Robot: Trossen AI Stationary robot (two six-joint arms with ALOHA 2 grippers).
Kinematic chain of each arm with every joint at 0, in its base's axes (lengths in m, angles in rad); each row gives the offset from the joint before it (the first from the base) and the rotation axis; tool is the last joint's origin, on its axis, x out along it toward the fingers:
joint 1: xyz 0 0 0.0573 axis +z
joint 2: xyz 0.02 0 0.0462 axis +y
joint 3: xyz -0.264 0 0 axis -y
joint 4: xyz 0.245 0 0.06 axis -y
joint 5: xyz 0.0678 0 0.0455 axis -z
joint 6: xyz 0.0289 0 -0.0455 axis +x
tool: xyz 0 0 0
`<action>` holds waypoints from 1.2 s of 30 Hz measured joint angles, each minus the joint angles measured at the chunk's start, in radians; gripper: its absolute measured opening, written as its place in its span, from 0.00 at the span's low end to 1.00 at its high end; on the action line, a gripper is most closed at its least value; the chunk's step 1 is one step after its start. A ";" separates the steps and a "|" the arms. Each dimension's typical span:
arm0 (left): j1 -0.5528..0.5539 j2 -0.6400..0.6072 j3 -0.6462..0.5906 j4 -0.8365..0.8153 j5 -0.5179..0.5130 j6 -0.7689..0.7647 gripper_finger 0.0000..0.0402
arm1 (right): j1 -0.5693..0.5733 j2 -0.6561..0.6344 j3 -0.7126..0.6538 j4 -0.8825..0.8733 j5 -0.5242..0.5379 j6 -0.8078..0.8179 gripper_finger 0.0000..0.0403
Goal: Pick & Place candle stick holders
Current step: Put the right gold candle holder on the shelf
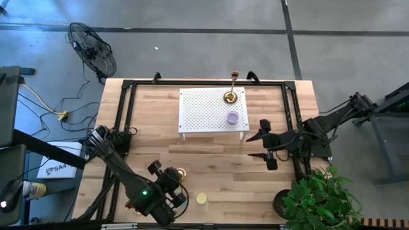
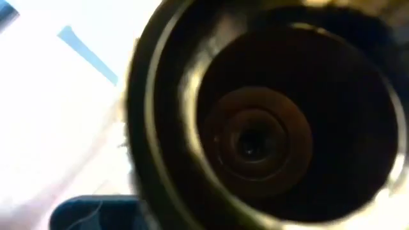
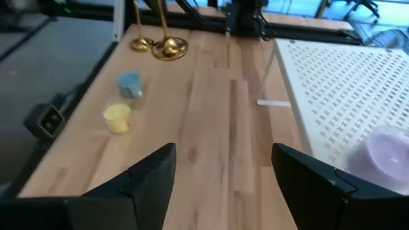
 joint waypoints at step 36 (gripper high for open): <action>0.153 0.000 0.291 0.300 -0.273 0.860 0.02 | 0.000 0.406 0.111 0.630 -0.058 -0.491 0.62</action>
